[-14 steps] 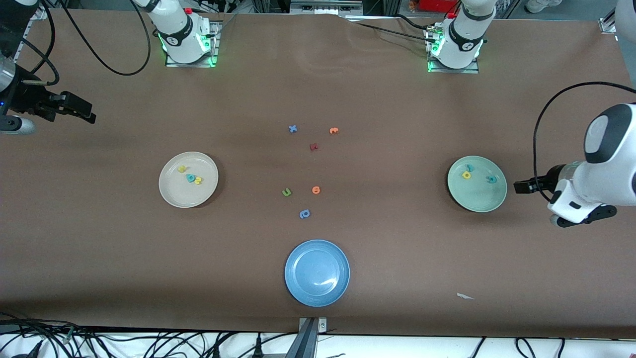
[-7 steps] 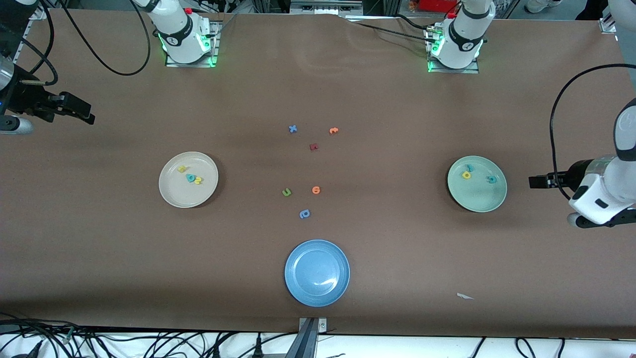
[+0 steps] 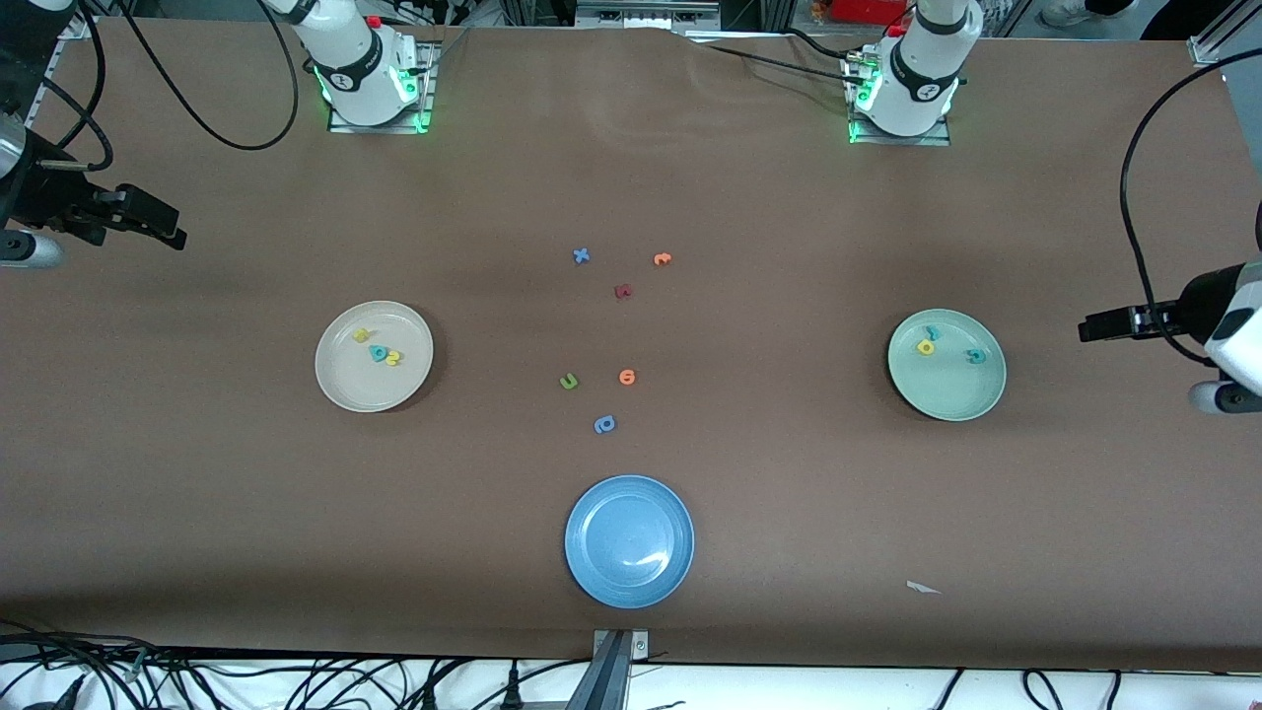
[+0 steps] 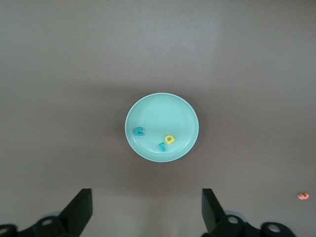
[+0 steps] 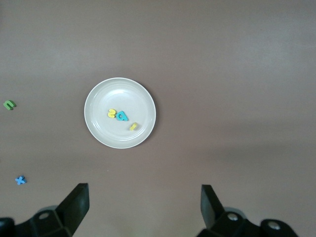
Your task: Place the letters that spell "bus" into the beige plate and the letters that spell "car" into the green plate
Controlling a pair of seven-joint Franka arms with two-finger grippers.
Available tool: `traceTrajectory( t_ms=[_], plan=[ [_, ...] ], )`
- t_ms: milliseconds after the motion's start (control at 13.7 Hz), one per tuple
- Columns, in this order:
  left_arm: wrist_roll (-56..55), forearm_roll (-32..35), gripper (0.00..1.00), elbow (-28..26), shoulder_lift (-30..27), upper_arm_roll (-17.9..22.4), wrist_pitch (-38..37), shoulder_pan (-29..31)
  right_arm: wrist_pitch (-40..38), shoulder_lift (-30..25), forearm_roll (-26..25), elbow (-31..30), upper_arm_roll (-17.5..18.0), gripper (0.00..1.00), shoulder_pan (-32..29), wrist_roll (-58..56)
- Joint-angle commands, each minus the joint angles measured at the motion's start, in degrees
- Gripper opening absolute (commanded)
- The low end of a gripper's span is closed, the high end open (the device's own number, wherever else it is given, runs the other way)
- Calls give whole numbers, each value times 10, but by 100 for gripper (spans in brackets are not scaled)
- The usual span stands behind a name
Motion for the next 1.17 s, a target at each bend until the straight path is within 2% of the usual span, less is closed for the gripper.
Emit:
traceTrajectory(
  t_ms=[0, 146, 365, 1096],
  plan=[
    [20, -15, 99, -94, -81, 13, 55, -4, 15, 5, -2, 7, 1, 100, -7, -5],
    [20, -9, 99, -137, -105, 12, 97, 0, 13, 5, -2, 6, 1, 100, -6, -5],
    [20, -9, 100, -135, -100, -5, 98, 25, 16, 5, -1, 6, 1, 100, -7, -5],
    [2, -9, 100, -130, -90, -5, 96, 18, 18, 9, -2, 7, 0, 100, -8, -5]
  ],
)
